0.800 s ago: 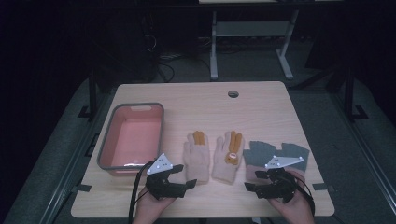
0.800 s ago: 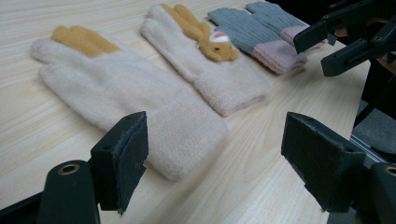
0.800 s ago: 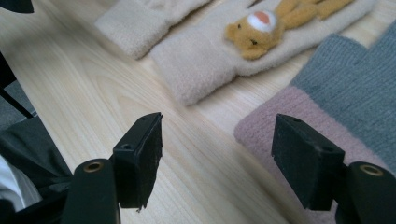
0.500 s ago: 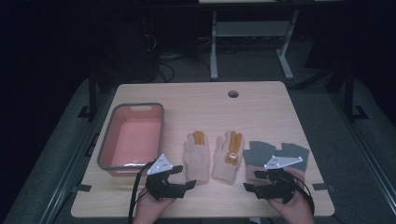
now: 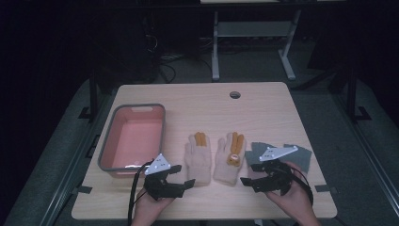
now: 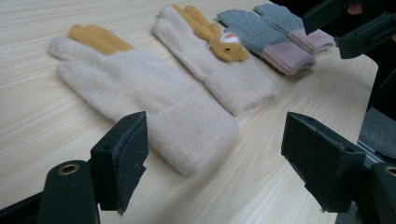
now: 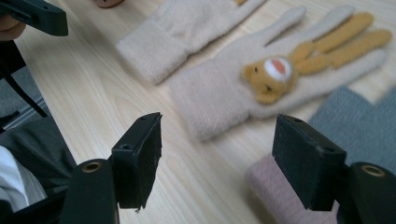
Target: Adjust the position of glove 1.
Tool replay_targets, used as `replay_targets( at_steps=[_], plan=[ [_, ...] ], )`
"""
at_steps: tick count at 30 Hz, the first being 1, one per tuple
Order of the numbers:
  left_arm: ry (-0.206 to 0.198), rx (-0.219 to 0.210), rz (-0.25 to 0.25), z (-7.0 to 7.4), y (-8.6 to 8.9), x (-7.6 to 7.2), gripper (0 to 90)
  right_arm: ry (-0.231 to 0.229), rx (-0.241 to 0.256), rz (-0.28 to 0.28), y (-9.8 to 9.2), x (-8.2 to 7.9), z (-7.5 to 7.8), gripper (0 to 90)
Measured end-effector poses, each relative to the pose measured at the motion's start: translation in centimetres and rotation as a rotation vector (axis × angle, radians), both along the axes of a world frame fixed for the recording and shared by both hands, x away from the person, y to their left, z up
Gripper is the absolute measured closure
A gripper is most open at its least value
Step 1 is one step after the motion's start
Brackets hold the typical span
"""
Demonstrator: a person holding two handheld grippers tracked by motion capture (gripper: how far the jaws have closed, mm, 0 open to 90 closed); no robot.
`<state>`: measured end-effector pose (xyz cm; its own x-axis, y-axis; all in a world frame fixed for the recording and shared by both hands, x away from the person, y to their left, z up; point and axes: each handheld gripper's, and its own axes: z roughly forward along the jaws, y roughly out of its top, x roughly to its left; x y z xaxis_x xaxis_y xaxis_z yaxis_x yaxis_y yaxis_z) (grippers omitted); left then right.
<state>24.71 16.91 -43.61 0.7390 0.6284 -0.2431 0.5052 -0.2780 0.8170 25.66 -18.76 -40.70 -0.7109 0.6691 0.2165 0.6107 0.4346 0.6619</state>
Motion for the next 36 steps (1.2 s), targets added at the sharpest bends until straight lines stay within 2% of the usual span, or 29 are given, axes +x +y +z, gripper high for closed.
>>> replay_targets(
  at_steps=[8, 15, 18, 25, 28, 36],
  plan=[
    [-0.001, 0.004, 0.003, 0.0, 0.2, 0.0, 23.0, -0.002, -0.059, 0.048, 1.7, 2.0, 1.5, 32.5],
    [-0.014, 0.013, -0.007, 0.0, 0.2, 0.0, 23.0, 0.005, -0.105, 0.080, 3.4, 3.9, 1.9, 32.6],
    [-0.010, 0.012, -0.005, 0.0, 0.1, 0.0, 23.0, 0.015, -0.128, 0.089, 4.0, 4.9, 1.6, 32.8],
    [-0.008, 0.014, -0.008, 0.0, 0.0, 0.0, 23.0, 0.049, -0.140, 0.084, 4.5, 6.8, 0.5, 34.4],
    [-0.007, 0.013, -0.013, 0.0, -0.1, 0.0, 23.0, 0.070, -0.171, 0.075, 4.7, 7.7, -0.3, 37.4],
    [-0.001, 0.013, -0.016, -0.1, -0.2, -0.1, 23.1, 0.102, -0.247, 0.061, 5.4, 8.9, -1.8, 46.3]
  ],
)
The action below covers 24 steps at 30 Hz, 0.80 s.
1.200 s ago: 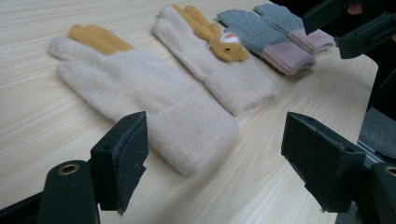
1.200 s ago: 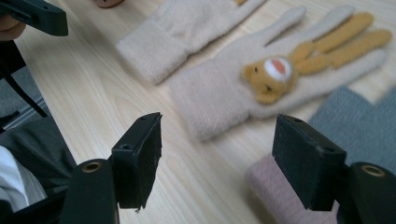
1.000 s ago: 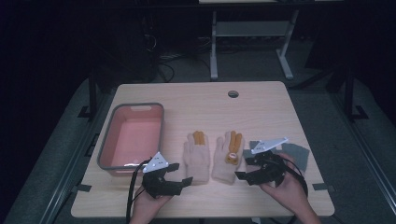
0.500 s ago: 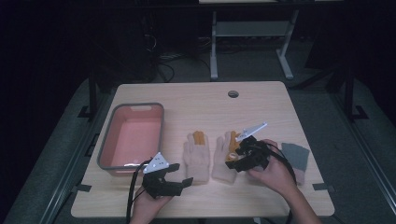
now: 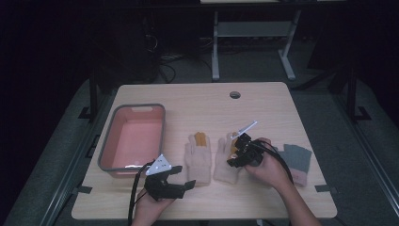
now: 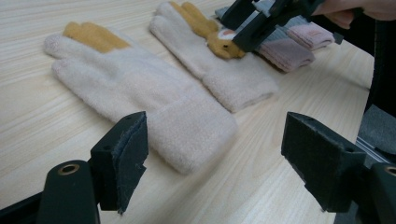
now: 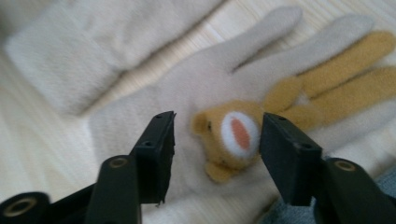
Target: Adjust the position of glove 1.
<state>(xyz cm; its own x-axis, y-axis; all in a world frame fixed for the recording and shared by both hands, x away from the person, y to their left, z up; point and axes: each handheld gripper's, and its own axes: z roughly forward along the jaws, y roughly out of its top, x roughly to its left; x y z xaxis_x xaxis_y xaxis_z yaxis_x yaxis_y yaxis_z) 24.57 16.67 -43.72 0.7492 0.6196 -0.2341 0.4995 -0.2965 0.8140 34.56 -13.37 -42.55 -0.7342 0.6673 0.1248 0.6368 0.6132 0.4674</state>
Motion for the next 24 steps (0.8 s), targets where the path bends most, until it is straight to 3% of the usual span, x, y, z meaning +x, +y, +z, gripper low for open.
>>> replay_targets(
  at_steps=[11, 24],
  plan=[
    [0.007, -0.001, -0.002, -0.1, -0.1, 0.1, 23.1, 0.014, -0.073, -0.022, 0.5, 0.7, -1.0, 51.7],
    [0.001, 0.004, -0.008, -0.1, -0.2, 0.0, 23.1, -0.009, -0.104, -0.022, 0.9, 0.6, -1.0, 66.1]
  ],
)
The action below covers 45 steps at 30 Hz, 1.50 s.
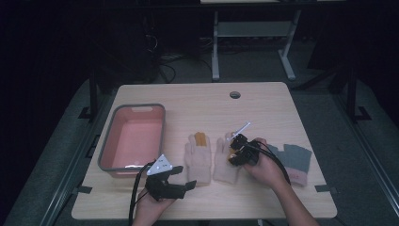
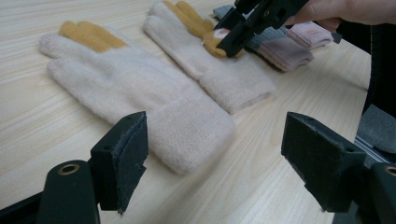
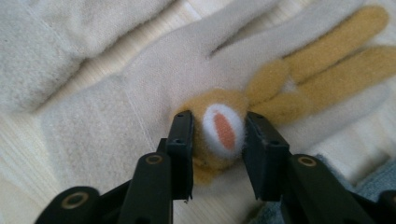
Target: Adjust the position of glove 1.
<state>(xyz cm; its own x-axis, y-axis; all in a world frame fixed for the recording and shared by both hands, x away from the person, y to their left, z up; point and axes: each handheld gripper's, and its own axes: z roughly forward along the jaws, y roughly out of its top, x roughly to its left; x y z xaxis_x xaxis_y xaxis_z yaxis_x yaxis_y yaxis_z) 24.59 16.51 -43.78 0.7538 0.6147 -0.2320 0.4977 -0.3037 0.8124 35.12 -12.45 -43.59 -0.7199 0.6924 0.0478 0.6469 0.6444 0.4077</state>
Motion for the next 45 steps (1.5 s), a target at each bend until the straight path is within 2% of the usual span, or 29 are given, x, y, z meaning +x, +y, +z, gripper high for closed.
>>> replay_targets(
  at_steps=[8, 13, 20, 22, 24, 25, 27, 29, 30, 35, 45],
  plan=[
    [0.006, -0.018, 0.015, 0.1, 0.1, 0.1, 23.1, -0.004, 0.033, 0.017, -0.1, -0.3, 1.1, 68.1],
    [0.006, -0.017, 0.015, 0.1, 0.2, 0.0, 23.1, -0.019, 0.054, 0.038, 0.2, -0.5, 2.8, 68.2],
    [0.001, -0.024, 0.022, 0.3, 0.4, 0.0, 23.1, -0.051, 0.047, 0.077, 1.0, -1.1, 5.1, 68.4],
    [0.002, -0.028, 0.023, 0.3, 0.5, 0.0, 23.1, -0.054, 0.050, 0.081, 1.1, -1.1, 5.4, 68.4],
    [-0.001, -0.027, 0.021, 0.4, 0.5, 0.1, 23.1, -0.065, 0.052, 0.092, 1.2, -1.2, 6.5, 68.3],
    [-0.002, -0.026, 0.021, 0.4, 0.5, 0.1, 23.1, -0.065, 0.052, 0.092, 1.2, -1.2, 6.5, 68.3],
    [0.002, -0.032, 0.029, 0.4, 0.5, 0.0, 23.1, -0.074, 0.069, 0.108, 1.5, -1.2, 7.4, 68.3],
    [-0.002, -0.028, 0.030, 0.5, 0.6, -0.1, 23.1, -0.076, 0.073, 0.107, 1.6, -1.3, 7.7, 68.3],
    [-0.003, -0.028, 0.031, 0.5, 0.6, -0.1, 23.1, -0.089, 0.076, 0.125, 1.8, -1.3, 7.9, 68.3],
    [-0.005, -0.028, 0.032, 0.5, 0.7, -0.1, 23.1, -0.092, 0.084, 0.156, 3.2, -0.9, 8.2, 68.2],
    [0.001, -0.031, 0.038, 0.5, 0.8, 0.0, 23.1, -0.067, 0.098, 0.233, 6.6, 0.3, 7.4, 67.9]
  ],
)
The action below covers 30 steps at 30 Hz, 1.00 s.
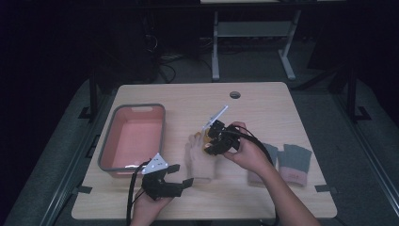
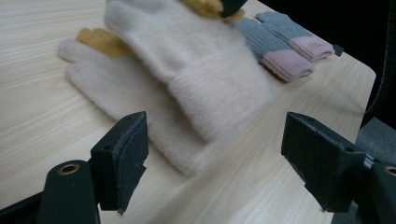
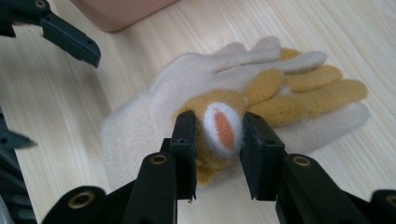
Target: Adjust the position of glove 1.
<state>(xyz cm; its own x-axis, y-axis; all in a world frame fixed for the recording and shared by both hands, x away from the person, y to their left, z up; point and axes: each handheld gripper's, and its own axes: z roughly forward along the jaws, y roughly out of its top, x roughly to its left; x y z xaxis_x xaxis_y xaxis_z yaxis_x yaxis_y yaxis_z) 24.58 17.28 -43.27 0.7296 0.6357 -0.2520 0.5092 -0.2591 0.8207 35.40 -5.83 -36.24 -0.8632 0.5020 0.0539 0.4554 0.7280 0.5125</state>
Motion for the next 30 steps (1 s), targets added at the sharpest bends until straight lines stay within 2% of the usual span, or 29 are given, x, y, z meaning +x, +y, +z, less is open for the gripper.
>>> replay_targets(
  at_steps=[4, 8, 11, 20, 24, 30],
  plan=[
    [0.004, -0.002, 0.002, 0.0, -0.1, -0.1, 23.1, 0.024, 0.000, 0.017, 0.9, 0.4, -0.4, 67.6],
    [0.006, 0.001, 0.003, 0.0, -0.1, -0.1, 23.1, 0.025, -0.003, 0.035, 1.5, 0.8, -1.0, 67.2],
    [0.007, -0.001, 0.006, 0.0, -0.2, -0.1, 23.2, 0.042, -0.023, 0.044, 1.9, 1.1, -1.9, 67.0],
    [0.011, -0.001, 0.004, -0.1, -0.5, -0.1, 23.2, 0.079, -0.027, 0.034, 1.8, 1.6, -3.8, 64.4],
    [0.014, -0.001, 0.002, -0.2, -0.6, -0.1, 23.2, 0.087, -0.021, 0.029, 1.6, 1.7, -4.1, 63.4],
    [0.014, 0.003, 0.003, -0.2, -0.6, -0.1, 23.2, 0.106, -0.012, 0.022, 1.4, 1.7, -4.4, 56.2]
  ],
)
